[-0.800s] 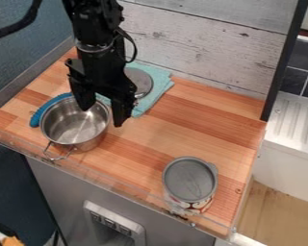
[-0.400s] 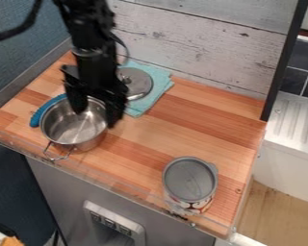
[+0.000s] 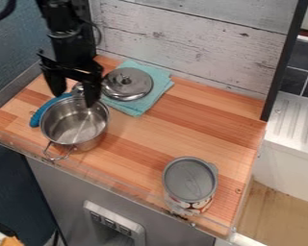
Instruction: Moved blue spoon to the right side of the table above can
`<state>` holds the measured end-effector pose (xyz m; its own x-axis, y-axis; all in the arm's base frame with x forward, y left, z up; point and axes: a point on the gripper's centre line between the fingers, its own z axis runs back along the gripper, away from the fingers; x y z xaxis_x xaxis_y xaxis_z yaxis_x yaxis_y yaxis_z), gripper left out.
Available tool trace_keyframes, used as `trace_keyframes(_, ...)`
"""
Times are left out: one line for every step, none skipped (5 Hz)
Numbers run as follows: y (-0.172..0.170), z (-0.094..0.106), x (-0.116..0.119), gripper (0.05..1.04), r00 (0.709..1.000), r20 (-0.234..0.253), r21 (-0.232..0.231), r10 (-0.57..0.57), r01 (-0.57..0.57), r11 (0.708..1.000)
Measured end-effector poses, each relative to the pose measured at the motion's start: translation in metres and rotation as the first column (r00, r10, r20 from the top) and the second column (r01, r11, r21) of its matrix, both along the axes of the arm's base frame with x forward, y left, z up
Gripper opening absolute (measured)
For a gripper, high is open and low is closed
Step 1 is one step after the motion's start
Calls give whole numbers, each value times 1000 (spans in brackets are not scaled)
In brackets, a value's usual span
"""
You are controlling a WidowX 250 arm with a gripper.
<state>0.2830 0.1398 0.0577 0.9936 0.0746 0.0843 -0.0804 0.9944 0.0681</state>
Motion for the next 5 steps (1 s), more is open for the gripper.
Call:
trace_keyframes(13, -1, 8, 1001, 999, -2, 24, -37, 37, 999)
trace_keyframes(28, -2, 13, 1001, 999, -19, 33, -39, 40, 999)
trace_keyframes(41, -12, 15, 1001, 998, -47, 16, -36, 37, 999)
trace_keyframes(52, -19, 19, 1001, 998, -43, -12, -40, 39, 999)
trace_keyframes(56, -30, 20, 1001, 996, -70, -11, -47, 47, 999)
